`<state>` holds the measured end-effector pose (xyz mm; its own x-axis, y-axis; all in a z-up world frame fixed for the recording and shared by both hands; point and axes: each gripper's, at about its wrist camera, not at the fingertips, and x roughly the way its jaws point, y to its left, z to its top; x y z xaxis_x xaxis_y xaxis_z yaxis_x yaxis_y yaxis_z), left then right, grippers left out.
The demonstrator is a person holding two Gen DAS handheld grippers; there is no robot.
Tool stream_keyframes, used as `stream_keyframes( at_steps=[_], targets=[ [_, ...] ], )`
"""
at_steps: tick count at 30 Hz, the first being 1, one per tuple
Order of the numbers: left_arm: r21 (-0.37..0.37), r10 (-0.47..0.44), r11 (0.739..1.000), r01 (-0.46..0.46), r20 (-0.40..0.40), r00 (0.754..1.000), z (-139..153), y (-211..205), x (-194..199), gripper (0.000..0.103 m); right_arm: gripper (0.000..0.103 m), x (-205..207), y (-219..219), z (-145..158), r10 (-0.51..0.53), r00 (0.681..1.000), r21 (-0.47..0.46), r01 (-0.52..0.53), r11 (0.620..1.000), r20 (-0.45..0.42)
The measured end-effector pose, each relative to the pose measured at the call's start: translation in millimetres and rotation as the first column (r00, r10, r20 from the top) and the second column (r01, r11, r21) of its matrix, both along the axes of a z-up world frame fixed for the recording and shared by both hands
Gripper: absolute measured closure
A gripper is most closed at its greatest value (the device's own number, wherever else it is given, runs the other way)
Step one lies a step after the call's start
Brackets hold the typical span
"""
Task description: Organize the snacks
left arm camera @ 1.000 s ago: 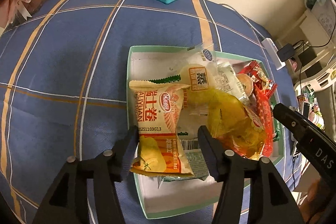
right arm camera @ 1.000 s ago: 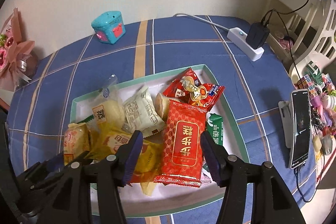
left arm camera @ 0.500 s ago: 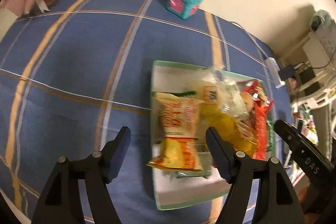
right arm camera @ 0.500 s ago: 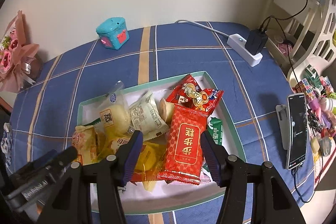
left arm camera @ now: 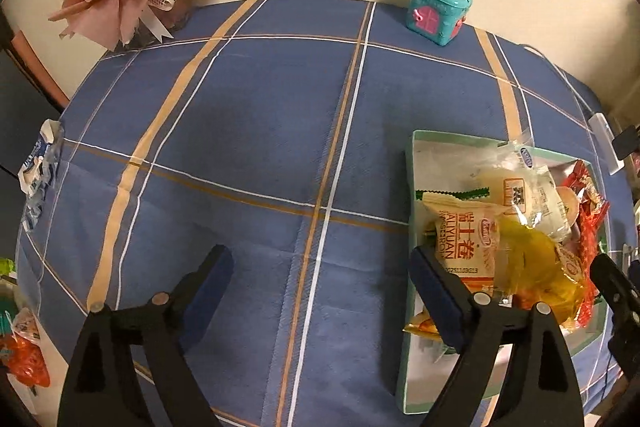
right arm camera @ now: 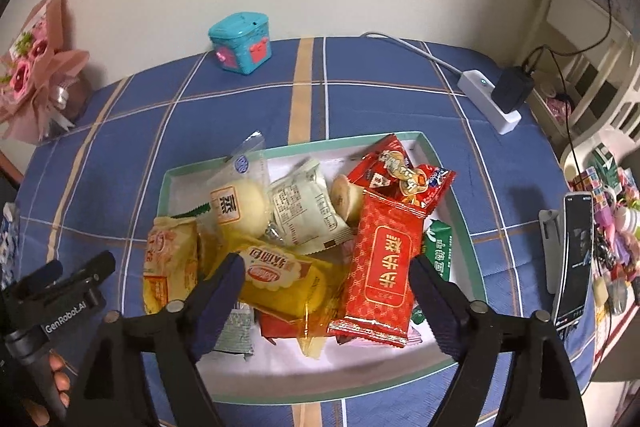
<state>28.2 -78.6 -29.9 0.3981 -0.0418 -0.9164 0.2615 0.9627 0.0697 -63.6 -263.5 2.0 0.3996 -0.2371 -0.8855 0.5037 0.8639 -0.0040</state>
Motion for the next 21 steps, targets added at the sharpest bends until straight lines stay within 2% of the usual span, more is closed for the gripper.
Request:
stream_keyframes(
  at_steps=[1, 2, 12, 15, 21],
  targets=[
    [0.007, 0.002, 1.0, -0.002, 0.003, 1.0, 0, 0, 0, 0.001, 0.003, 1, 1, 0, 0.004, 1.0, -0.004, -0.004, 1.0, 0.0],
    [0.012, 0.006, 1.0, -0.006, 0.007, 1.0, -1, 1, 1, 0.0, 0.0, 1, 2, 0, 0.007, 1.0, -0.009, -0.007, 1.0, 0.001],
    [0.021, 0.048, 0.999, -0.048, 0.006, 0.999, -1, 8, 3, 0.0, 0.0, 4, 8, -1, 0.02, 1.0, -0.023, -0.02, 1.0, -0.011],
    [0.029, 0.053, 0.998, -0.053, 0.031, 0.998, 2, 9, 0, 0.0, 0.0, 2, 10, -2, 0.02, 1.0, -0.012, -0.021, 1.0, -0.006],
    [0.018, 0.029, 0.999, -0.03, 0.03, 0.999, 5, 9, -10, 0.0, 0.0, -4, 14, -1, 0.024, 1.0, -0.006, -0.024, 1.0, -0.003]
  ],
)
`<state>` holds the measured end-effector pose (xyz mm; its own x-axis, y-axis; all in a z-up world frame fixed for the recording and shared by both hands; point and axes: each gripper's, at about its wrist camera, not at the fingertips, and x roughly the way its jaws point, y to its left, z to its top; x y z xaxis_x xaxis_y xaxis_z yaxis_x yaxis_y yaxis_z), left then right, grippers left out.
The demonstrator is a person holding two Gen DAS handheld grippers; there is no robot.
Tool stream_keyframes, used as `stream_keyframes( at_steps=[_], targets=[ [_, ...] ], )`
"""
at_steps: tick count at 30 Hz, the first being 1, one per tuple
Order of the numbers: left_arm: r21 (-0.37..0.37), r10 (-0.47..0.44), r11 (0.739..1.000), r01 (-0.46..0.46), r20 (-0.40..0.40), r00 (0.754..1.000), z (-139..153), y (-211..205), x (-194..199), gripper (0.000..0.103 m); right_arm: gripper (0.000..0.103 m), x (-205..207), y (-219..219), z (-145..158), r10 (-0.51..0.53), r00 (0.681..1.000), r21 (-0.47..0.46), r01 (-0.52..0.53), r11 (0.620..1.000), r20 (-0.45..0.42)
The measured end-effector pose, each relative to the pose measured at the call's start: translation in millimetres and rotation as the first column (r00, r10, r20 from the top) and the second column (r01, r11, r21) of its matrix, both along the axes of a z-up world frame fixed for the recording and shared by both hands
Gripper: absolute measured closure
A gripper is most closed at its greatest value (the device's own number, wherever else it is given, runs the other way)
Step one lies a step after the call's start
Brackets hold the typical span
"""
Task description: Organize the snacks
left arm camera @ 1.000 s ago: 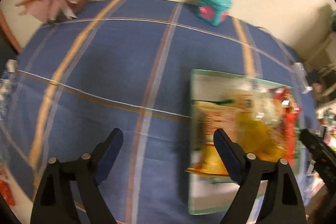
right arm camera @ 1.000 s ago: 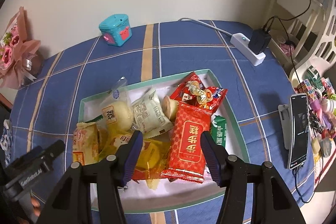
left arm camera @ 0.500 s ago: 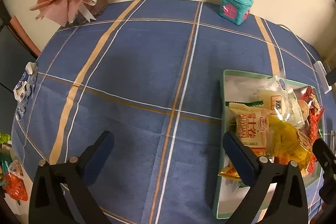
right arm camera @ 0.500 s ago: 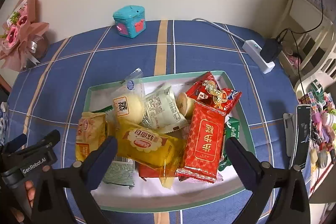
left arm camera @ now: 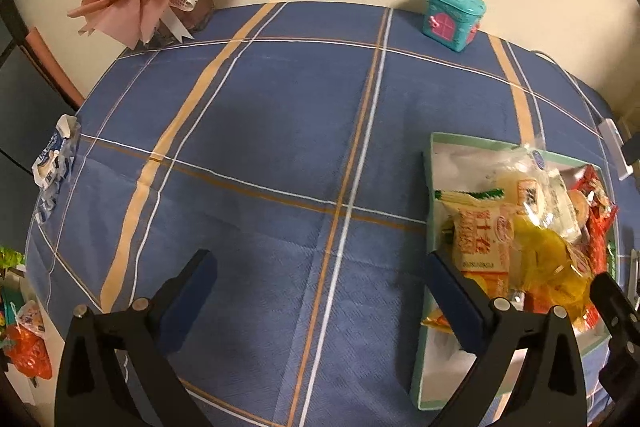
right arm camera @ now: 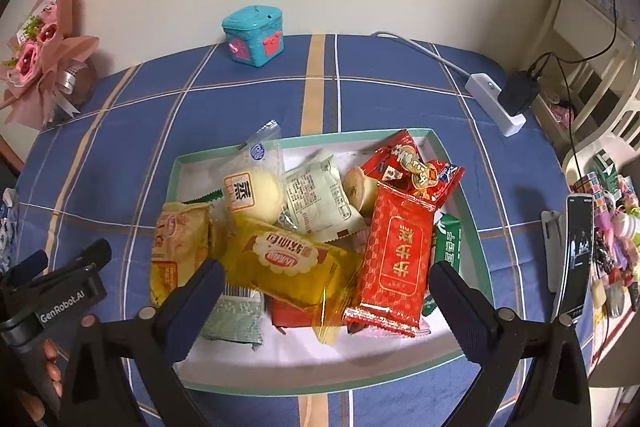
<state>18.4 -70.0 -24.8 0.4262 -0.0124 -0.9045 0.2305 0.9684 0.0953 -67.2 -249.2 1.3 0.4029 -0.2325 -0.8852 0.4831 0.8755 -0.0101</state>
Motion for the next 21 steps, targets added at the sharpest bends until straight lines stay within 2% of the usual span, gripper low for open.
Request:
stream_keyframes(
  at_steps=[4, 9, 21],
  targets=[
    [0.013, -0.022, 1.0, 0.022, 0.002, 1.0, 1, 0, -11, 0.0, 0.0, -5, 4, 4, -0.004, 1.0, -0.001, 0.004, 1.0, 0.015],
    [-0.005, -0.025, 1.0, 0.025, -0.003, 1.0, 4, 6, -21, 0.0, 0.0, -16, 11, 10, -0.005, 0.999, -0.005, 0.005, 1.0, 0.036],
    [-0.029, -0.038, 0.999, 0.04, 0.054, 0.998, 17, 16, -46, 0.0, 0.0, -43, 27, 15, 0.003, 0.999, -0.035, -0.001, 0.999, 0.054]
  ],
)
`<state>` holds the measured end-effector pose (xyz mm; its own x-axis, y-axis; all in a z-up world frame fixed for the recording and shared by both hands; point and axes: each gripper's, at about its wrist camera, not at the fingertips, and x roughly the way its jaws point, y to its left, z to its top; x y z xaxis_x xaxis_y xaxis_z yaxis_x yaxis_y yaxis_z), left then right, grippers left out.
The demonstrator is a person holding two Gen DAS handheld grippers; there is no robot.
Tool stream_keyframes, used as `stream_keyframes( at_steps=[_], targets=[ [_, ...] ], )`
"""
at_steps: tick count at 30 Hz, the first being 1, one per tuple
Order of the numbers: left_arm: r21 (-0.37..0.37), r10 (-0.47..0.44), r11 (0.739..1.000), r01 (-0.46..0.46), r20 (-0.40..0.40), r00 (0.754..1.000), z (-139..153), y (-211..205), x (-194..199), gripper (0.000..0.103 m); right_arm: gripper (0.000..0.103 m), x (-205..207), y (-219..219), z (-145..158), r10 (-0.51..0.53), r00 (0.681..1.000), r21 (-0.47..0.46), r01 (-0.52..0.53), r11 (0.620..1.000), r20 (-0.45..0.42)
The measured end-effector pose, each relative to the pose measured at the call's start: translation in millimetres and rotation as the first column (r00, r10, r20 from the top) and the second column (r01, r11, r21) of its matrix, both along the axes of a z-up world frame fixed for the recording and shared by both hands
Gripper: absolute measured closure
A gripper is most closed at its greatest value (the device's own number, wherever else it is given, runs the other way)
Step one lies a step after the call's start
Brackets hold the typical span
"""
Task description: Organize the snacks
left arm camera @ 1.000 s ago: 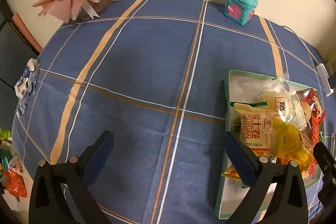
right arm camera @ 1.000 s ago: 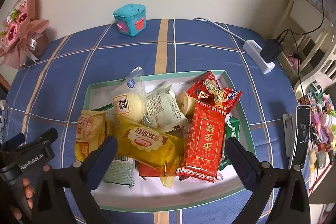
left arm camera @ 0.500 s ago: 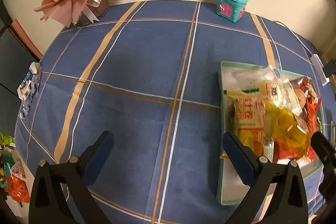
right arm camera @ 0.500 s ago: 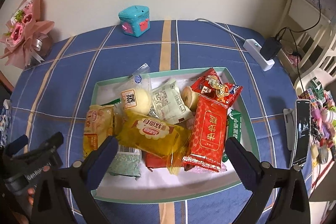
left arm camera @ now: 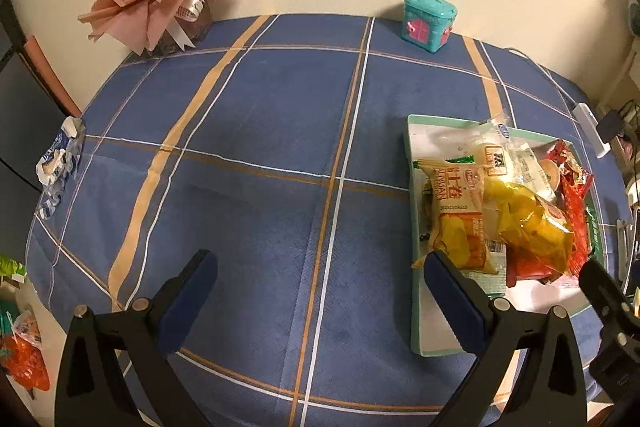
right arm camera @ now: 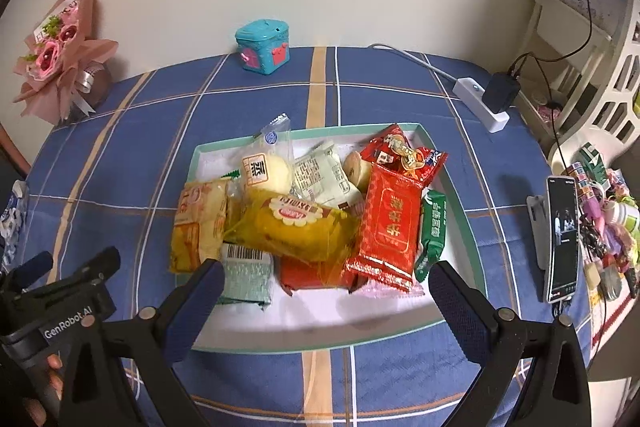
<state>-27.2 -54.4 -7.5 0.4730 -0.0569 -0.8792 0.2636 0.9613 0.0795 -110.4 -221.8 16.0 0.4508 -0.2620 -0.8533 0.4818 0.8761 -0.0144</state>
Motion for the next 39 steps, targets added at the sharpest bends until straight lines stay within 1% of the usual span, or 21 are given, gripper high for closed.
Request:
stream_keyframes(
  at_steps=[4, 6, 9, 13, 22, 34, 39],
  targets=[
    [0.029, 0.003, 1.0, -0.004, 0.031, 1.0, 4, 0, -7, 0.0, 0.0, -7, 4, -2, 0.002, 1.0, -0.005, -0.002, 1.0, -0.003],
    [0.035, 0.007, 0.999, -0.008, 0.032, 0.999, 4, 0, -10, 0.0, 0.0, -11, 6, -3, 0.005, 1.0, -0.008, -0.005, 1.0, -0.004],
    [0.022, 0.005, 1.0, -0.005, 0.022, 1.0, 3, 3, -13, 0.0, 0.0, -15, 10, -4, 0.008, 1.0, -0.012, -0.008, 1.0, -0.006],
    [0.04, 0.004, 0.999, -0.004, 0.004, 1.0, -1, 6, -18, 0.0, 0.0, -21, 15, -7, 0.013, 1.0, -0.007, -0.013, 1.0, -0.01],
    [0.041, -0.031, 0.999, 0.032, -0.027, 0.999, -6, 9, -29, 0.0, 0.0, -31, 18, -13, 0.009, 1.0, 0.021, -0.008, 1.0, -0.02],
    [0.042, -0.034, 0.998, 0.036, -0.035, 0.999, -5, 14, -33, 0.0, 0.0, -37, 22, -14, -0.004, 0.999, 0.027, 0.005, 1.0, -0.036],
    [0.029, -0.04, 0.999, 0.041, -0.035, 0.999, -2, 17, -36, 0.0, 0.0, -40, 24, -12, -0.008, 0.999, 0.023, 0.009, 1.0, -0.033]
  ],
)
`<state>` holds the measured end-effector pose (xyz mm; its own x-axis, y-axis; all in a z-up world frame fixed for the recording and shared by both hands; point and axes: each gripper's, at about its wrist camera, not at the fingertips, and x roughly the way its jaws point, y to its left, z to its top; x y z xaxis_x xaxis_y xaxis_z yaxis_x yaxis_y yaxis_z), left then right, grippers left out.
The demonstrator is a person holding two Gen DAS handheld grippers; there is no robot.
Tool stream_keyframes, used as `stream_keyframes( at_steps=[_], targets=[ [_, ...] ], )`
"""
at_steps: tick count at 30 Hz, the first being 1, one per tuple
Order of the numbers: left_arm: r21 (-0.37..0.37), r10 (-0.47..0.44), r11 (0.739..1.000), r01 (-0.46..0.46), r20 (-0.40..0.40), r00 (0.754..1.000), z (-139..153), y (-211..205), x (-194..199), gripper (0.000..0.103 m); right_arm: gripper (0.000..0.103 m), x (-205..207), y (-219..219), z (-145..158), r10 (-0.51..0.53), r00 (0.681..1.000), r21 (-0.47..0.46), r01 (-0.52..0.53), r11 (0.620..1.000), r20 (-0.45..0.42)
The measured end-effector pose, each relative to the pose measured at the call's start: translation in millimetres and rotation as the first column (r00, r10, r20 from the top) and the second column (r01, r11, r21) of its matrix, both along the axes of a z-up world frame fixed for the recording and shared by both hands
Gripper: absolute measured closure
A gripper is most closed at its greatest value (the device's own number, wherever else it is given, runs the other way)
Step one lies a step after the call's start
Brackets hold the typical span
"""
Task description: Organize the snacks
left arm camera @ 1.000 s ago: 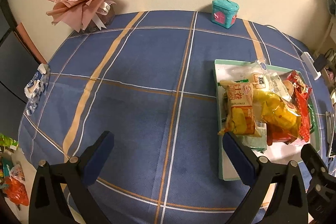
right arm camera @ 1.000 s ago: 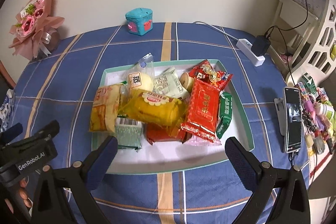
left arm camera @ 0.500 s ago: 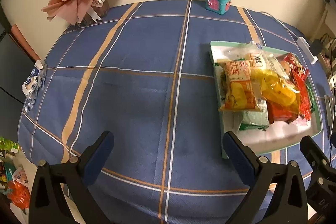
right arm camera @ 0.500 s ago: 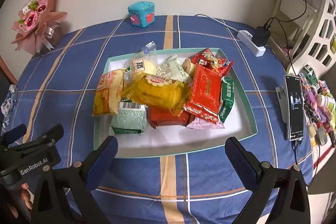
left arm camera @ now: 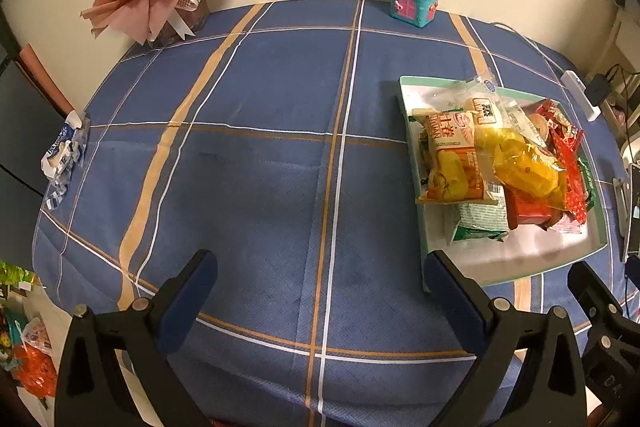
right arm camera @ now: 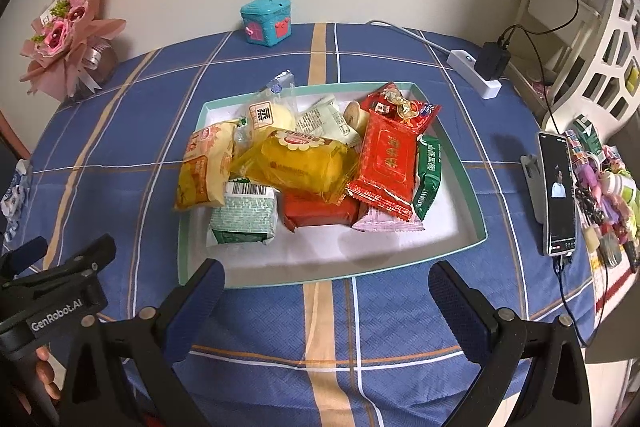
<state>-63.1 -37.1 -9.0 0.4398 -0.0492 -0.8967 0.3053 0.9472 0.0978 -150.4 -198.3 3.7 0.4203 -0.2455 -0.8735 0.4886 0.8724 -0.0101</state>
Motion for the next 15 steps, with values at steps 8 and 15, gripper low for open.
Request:
stream_keyframes(
  at_steps=[8, 15],
  targets=[
    [-0.01, -0.002, 1.0, 0.003, 0.01, 1.0, 5.0, 3.6, -2.7, 0.0, 0.0, -3.9, 0.5, 5.6, -0.01, 1.0, -0.006, 0.01, 1.0, 0.022],
    [-0.01, -0.004, 1.0, 0.004, 0.012, 1.0, 5.4, 4.2, -2.5, 0.0, 0.0, -4.0, -0.4, 5.7, -0.011, 1.0, -0.006, 0.011, 1.0, 0.022]
  ],
)
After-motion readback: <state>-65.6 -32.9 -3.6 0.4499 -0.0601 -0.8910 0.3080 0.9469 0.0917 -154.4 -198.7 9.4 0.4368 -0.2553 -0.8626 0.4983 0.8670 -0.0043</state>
